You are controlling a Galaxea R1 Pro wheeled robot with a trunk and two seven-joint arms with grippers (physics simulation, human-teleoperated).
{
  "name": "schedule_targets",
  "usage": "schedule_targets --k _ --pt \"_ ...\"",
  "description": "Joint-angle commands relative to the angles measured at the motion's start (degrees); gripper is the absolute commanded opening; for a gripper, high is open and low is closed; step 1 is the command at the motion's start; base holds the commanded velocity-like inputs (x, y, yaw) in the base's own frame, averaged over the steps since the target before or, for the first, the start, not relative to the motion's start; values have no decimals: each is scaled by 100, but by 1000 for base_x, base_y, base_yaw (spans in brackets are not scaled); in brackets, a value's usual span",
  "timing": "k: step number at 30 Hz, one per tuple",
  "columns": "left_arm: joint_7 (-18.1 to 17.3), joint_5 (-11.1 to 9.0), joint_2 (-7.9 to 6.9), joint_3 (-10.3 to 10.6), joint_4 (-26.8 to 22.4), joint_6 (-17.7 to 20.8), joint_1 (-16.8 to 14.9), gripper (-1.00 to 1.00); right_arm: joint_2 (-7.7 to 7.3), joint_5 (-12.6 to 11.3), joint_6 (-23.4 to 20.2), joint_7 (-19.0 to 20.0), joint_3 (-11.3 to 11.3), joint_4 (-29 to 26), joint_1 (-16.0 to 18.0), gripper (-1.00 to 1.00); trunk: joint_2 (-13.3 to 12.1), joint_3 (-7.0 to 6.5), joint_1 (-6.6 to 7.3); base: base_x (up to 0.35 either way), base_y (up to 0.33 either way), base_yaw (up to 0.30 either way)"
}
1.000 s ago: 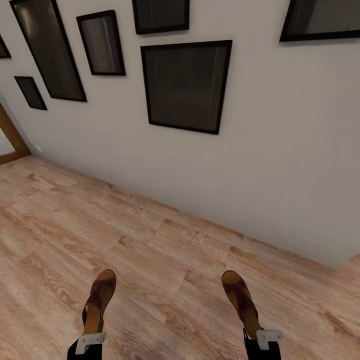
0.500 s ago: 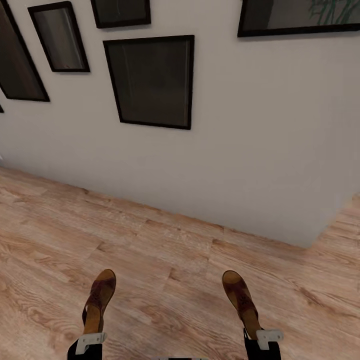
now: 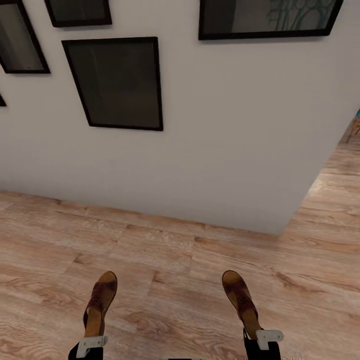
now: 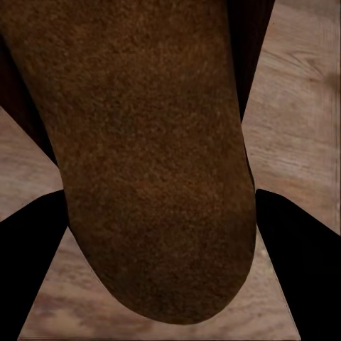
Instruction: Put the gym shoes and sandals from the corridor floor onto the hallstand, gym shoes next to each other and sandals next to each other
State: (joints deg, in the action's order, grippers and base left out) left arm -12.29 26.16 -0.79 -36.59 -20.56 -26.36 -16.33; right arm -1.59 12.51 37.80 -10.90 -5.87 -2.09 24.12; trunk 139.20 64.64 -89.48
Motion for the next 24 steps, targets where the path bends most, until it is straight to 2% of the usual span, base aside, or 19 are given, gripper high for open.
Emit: schedule_targets --k 1,24 --pt "-45 20 4 -48 -1 -19 -4 -100 1 59 16 -8 -45 7 5 -100 2 2 1 0 0 -293" --pt "-46 11 0 -32 -1 -19 16 -100 9 59 17 -9 -45 7 5 -100 2 -42 1 0 0 -293"
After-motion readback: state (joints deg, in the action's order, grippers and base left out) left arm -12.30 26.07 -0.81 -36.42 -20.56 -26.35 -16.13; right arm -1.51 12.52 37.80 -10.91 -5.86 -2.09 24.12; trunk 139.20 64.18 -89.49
